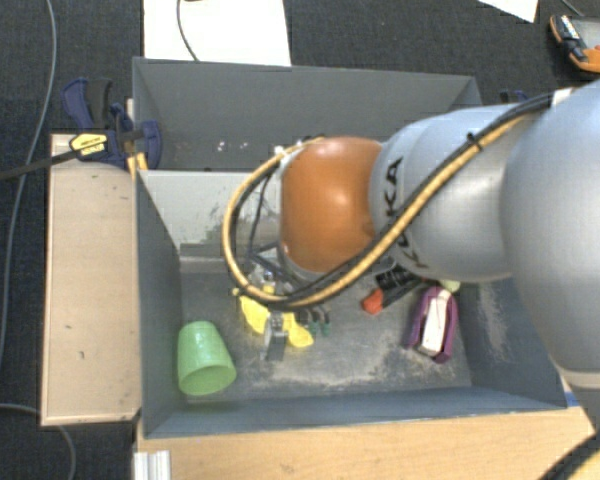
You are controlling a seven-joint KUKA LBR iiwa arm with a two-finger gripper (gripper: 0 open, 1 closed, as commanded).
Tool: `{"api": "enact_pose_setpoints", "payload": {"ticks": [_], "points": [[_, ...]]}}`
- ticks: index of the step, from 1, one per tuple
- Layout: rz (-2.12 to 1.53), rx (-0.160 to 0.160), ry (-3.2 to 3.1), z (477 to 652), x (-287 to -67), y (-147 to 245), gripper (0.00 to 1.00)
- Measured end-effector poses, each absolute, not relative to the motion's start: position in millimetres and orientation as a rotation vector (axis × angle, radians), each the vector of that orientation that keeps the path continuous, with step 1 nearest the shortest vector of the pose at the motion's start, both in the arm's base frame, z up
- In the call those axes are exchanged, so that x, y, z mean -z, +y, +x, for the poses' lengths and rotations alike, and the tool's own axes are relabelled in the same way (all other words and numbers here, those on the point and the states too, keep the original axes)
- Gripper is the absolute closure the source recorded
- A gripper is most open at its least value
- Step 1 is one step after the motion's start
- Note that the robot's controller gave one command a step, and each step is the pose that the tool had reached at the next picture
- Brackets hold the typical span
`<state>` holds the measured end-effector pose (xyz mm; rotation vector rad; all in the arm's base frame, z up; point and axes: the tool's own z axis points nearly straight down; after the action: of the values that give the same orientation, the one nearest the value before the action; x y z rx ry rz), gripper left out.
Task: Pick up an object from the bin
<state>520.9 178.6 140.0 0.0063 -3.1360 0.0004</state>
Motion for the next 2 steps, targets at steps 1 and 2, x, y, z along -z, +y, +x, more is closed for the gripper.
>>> {"api": "enact_pose_setpoints", "payload": {"ticks": [1,2], "points": [[-0.005,0.002,-3.143,522.8,-144.6,177.4,0.00],[-0.185,0.002,-3.135,530.4,-70.2,130.3,0.00]]}}
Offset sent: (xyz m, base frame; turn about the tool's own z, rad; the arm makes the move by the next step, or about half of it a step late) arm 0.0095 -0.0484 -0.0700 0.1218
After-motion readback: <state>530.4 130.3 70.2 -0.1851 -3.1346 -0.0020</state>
